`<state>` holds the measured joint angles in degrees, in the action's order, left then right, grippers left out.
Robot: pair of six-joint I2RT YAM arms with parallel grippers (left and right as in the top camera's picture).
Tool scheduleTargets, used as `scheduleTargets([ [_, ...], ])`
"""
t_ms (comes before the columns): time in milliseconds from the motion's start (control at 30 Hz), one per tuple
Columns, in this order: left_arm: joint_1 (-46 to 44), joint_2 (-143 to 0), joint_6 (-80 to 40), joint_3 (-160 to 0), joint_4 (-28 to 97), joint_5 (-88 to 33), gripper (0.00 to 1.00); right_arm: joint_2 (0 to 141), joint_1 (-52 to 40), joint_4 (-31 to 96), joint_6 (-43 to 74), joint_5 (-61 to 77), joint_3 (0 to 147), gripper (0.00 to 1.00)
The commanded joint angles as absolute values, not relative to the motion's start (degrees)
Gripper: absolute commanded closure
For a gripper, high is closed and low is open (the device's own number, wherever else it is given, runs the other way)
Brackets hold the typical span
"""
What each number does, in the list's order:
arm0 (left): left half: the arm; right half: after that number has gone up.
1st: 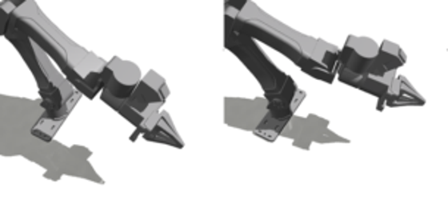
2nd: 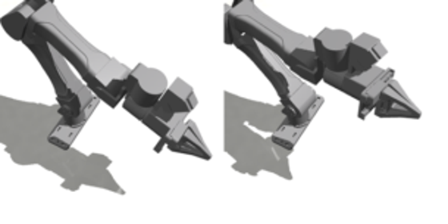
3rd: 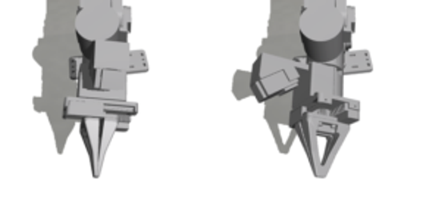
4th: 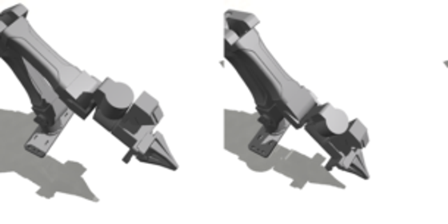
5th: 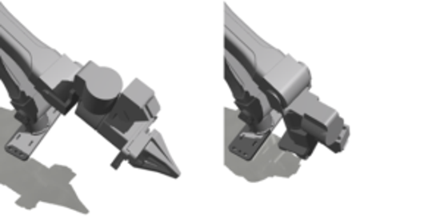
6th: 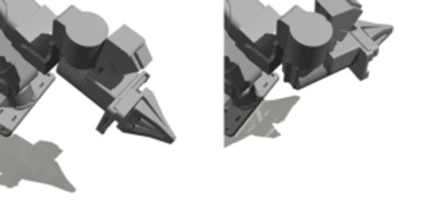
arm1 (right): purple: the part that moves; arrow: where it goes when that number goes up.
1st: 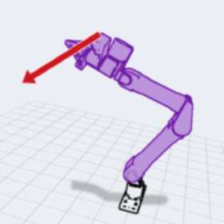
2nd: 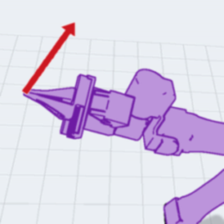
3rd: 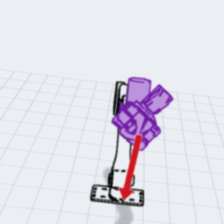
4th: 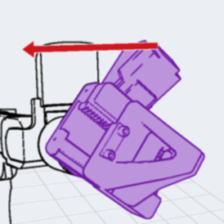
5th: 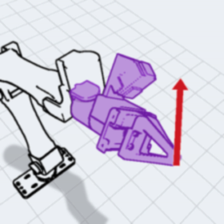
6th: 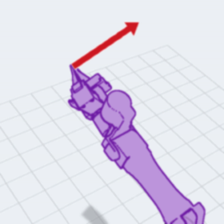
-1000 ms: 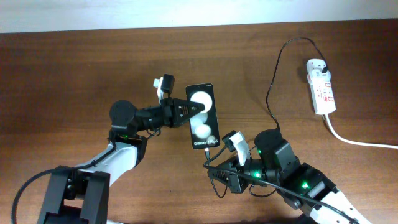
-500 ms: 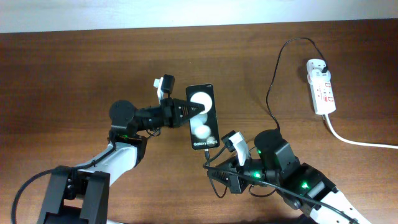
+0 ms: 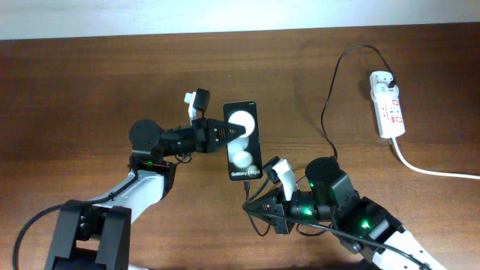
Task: Plug charger to phone and switch on socket
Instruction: 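Insert the cable connector into the phone's bottom port with the right gripper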
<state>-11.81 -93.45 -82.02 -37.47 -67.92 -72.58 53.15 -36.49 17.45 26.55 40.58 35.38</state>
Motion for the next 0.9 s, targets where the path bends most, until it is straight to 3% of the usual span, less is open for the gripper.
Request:
scheduleTargets([
  [0,-12.78,-92.95,-79.85,-37.39,-68.29,-83.26,1.0,53.04,-35.62,13.19,25.32,35.27,36.45,0.96],
  [200,-12.75,-92.95,-80.09,-37.39,-68.27,-84.93,1.0,53.04,-35.62,13.69,25.32,33.87,36.82,0.95],
  [600,-12.75,-92.95,-80.05,-37.39,-68.25,-79.31,1.0,53.01,-35.64,18.0,25.78,39.35,37.01,0.61],
  [700,-12.75,-92.95,-80.05,-37.39,-68.25,-72.36,1.0,51.27,-35.62,31.2,20.71,37.71,40.6,0.5],
  [767,-12.78,-92.95,-80.05,-37.45,-68.25,-68.27,1.0,48.99,-35.62,48.16,16.8,27.44,48.62,0.5],
  [867,-14.52,-92.92,-80.03,-37.85,-68.23,-63.2,1.0,46.52,-35.62,62.76,16.29,14.5,60.88,0.5],
])
